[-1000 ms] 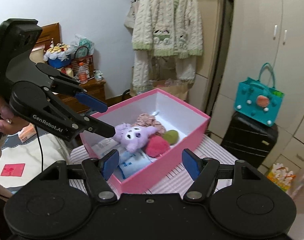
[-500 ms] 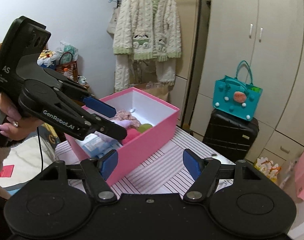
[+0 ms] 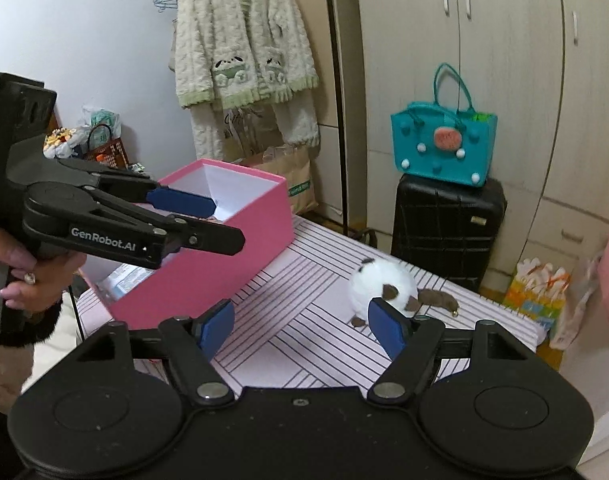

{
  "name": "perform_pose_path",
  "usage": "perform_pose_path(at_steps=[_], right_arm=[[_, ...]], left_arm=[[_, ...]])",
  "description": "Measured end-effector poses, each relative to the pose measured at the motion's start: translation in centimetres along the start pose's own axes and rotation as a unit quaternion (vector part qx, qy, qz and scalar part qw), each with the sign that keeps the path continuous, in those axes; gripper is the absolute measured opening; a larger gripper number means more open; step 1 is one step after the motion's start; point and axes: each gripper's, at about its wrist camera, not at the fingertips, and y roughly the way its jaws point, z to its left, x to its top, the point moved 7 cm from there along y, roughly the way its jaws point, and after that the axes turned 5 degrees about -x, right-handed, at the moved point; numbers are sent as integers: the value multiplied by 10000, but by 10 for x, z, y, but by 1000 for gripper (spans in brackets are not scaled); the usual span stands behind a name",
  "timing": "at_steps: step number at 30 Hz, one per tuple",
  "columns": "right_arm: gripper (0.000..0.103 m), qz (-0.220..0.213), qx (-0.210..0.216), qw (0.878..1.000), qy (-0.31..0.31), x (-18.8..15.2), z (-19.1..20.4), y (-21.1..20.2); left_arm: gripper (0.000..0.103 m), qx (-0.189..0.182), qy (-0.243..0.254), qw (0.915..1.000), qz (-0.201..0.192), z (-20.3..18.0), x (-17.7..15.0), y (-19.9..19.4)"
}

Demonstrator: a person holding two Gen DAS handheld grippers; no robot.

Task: Organize soft objects
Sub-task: 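Move both open tools to the white-and-brown plush toy, then close both tools on the white-and-brown plush and lift it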

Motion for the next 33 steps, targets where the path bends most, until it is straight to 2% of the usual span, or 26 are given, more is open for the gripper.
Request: perform_pose_path(at_steps=[3, 7, 10, 16, 21, 27, 30, 33], right_arm=[[78, -156, 436, 9989, 103, -4, -10, 11], [79, -285, 595, 9973, 320, -11, -27, 33], [80, -331, 333, 9985, 285, -20, -40, 53], [85, -305, -251, 9992, 92, -38, -57, 90], [86, -302, -489, 9983, 55, -46, -64, 115], [86, -736, -447, 9961, -192, -44, -58, 130], [86, -755, -562, 9953, -211, -43, -59, 142], [86, -712, -676, 9949, -241, -41, -63, 150]], left_arm=[[61, 19, -213, 9998, 28, -4, -1, 23], [61, -76, -530, 9986, 16, -8, 0, 46], [61, -77, -803, 9967, -108, -6, 0, 60], [61, -156, -1293, 9914, 123, 2, -17, 101], [61, -24, -1199, 9928, 9, 2, -26, 126], [61, 124, -1133, 9935, -73, 6, -25, 152], [61, 209, -1102, 9937, -80, 6, -23, 166], [61, 103, -1193, 9927, -144, 8, -24, 170]])
